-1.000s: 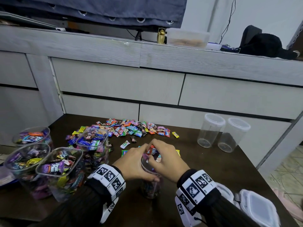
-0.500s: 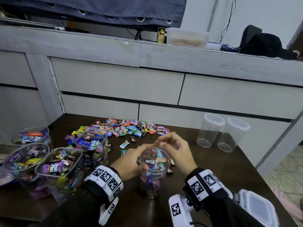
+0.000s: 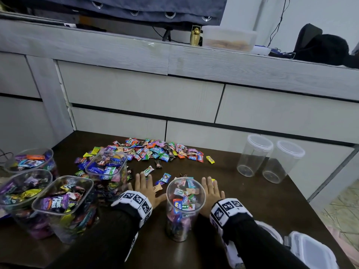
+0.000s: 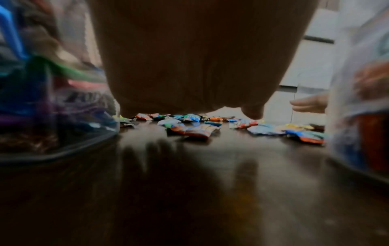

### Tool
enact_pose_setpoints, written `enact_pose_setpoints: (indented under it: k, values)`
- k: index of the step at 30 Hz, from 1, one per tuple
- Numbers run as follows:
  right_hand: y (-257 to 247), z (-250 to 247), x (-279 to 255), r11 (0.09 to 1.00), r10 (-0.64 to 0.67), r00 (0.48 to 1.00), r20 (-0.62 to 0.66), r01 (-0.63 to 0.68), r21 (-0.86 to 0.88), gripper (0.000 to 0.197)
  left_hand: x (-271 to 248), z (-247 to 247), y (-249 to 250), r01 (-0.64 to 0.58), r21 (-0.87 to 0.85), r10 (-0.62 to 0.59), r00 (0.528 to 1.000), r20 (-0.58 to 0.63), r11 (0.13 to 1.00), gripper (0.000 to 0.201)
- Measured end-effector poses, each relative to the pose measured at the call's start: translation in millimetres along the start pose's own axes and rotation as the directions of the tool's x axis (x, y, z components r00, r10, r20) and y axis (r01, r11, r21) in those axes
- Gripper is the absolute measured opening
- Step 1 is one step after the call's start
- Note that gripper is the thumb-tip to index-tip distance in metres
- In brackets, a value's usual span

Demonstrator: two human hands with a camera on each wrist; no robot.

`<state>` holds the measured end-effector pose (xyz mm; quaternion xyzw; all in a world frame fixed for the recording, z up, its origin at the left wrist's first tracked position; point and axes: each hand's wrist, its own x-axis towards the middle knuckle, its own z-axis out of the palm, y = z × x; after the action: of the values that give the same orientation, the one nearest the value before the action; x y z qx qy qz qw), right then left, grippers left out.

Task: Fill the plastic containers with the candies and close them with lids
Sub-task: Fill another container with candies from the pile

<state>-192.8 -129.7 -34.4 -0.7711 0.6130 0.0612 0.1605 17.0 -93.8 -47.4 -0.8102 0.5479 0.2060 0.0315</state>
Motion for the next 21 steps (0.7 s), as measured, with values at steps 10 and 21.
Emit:
enact_pose_setpoints:
  k: [10,21]
  values:
    - [-10,17,62,0.992,-0.113,0.992,0.052,0.116,-0.056,0.103,56,17,2,-0.058,0.192,0.061,0.998,-0.011,0.98,0.097]
    - [-33,-6,117,0.962,-0.218,0.972,0.087,0.229,-0.148,0.102,101,-16,11,-0.089,0.231,0.114,0.989,-0.094,0.969,0.113]
